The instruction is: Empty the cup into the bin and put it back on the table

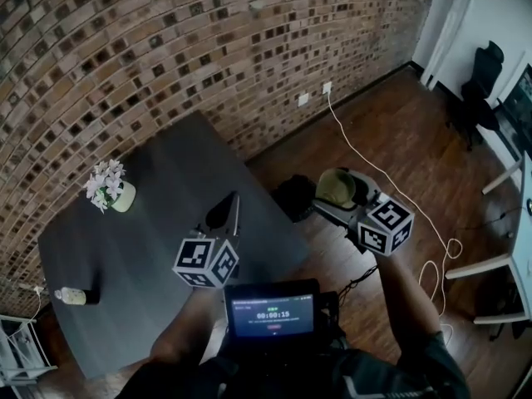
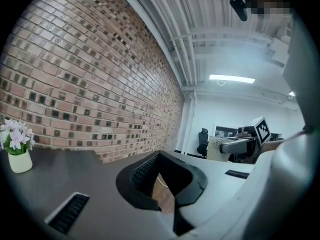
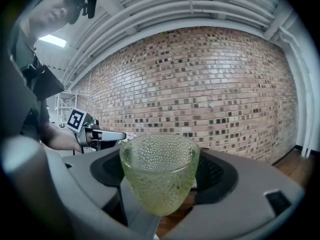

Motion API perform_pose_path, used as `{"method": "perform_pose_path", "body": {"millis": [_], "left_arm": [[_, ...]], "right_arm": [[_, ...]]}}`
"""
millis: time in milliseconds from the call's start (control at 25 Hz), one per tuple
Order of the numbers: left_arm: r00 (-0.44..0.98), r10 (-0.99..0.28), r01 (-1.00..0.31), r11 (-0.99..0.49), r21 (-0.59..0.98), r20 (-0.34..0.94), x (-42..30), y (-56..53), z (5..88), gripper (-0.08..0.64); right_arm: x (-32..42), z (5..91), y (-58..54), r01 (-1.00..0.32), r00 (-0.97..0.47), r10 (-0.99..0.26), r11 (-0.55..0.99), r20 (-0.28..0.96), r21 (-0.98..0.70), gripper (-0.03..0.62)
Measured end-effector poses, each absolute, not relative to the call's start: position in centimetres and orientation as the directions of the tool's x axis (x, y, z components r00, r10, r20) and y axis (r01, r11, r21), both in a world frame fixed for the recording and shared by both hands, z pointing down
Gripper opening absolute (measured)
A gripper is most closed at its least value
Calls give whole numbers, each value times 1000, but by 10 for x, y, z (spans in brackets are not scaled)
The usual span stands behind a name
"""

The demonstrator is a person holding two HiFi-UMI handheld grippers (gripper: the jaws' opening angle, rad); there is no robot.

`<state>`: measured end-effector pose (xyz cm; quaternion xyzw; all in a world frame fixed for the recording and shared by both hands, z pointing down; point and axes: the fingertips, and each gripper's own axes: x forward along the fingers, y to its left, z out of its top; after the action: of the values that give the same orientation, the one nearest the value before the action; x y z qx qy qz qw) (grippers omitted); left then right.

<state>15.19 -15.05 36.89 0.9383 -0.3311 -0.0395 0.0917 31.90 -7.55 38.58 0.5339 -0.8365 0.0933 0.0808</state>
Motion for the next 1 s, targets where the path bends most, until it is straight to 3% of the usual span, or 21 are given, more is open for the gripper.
{"method": "perform_pose_path", "body": {"millis": [480,1000], "left_arm": [[714,-699,-689,-693,211,35,172,-221,391,0],[597,-796,-791,-564,236,98,185,-249,408,0]], "right_arm": [[390,398,-165,-912,-409,-873,405,265,-71,397],[471,430,-262,-893,-393,-830,447,395,50,397]]}}
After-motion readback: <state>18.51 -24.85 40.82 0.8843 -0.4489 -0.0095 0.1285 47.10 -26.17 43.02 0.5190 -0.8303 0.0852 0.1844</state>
